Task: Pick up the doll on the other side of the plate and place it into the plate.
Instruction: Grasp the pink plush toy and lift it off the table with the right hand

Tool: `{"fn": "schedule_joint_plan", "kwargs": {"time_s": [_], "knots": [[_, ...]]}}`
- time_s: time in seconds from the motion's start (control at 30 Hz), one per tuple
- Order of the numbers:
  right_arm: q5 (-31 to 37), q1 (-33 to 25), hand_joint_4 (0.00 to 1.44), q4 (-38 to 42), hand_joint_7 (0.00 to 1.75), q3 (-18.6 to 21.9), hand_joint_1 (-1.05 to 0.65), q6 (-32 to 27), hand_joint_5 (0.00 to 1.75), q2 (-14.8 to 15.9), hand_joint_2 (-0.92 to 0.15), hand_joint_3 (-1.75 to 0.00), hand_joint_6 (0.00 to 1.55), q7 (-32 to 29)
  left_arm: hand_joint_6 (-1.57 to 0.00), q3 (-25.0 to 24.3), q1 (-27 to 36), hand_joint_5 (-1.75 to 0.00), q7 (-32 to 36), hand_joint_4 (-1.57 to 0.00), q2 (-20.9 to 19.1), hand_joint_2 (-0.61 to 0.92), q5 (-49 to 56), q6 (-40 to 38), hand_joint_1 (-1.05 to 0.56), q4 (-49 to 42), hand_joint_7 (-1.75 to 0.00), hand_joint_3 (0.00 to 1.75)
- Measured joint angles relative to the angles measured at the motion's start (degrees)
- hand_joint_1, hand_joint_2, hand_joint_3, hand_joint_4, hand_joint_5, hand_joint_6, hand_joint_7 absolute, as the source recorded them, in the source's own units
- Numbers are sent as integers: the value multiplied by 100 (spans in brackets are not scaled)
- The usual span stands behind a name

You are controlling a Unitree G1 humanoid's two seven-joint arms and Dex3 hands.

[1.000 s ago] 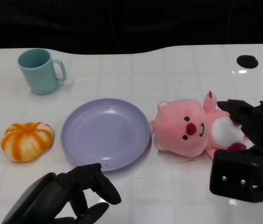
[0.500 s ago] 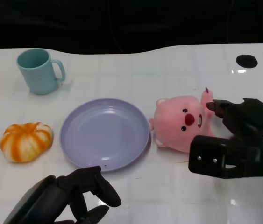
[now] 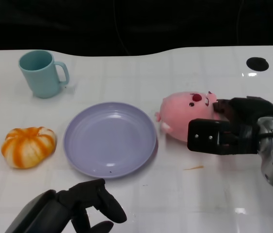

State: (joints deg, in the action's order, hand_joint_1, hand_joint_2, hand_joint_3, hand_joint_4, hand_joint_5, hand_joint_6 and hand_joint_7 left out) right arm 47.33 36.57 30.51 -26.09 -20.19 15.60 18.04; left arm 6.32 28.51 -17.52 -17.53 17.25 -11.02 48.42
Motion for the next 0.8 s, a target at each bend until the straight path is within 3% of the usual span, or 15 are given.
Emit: {"fn": "schedule_joint_plan", "kwargs": {"time_s": [0.4,0.53,0.6,0.63,0.67,0.8], "knots": [[-102,962,22,1931,4,-577,-78,869,37,-180,-92,-13,48,-545,-62,98,167,-164,-1,-54,31,83,55,-120,-22,390,-110,62],[126,1087,48,2322,10,-904,-56,1080,45,-226,-91,-3,79,-1071,-62,168,189,-162,-1,-55,49,83,72,-209,-22,424,-109,63],[181,1136,69,2493,12,-1004,-41,1285,55,-236,-91,-1,98,-1443,-62,179,187,-162,-1,-55,52,82,99,-238,-21,433,-108,64],[183,1142,79,2565,8,-1024,-38,1391,94,-236,-92,-9,101,-1665,-62,181,183,-162,-1,-55,55,82,110,-252,-21,438,-107,64],[193,1146,81,2630,5,-1045,-37,1470,107,-239,-92,-13,101,-1858,-61,184,179,-162,-1,-55,60,82,112,-264,-21,442,-107,65],[277,1194,82,2839,0,-1132,-39,1553,85,-295,-92,-25,95,-2217,-61,186,155,-162,-1,-55,62,82,110,-300,-22,470,-106,65]]}}
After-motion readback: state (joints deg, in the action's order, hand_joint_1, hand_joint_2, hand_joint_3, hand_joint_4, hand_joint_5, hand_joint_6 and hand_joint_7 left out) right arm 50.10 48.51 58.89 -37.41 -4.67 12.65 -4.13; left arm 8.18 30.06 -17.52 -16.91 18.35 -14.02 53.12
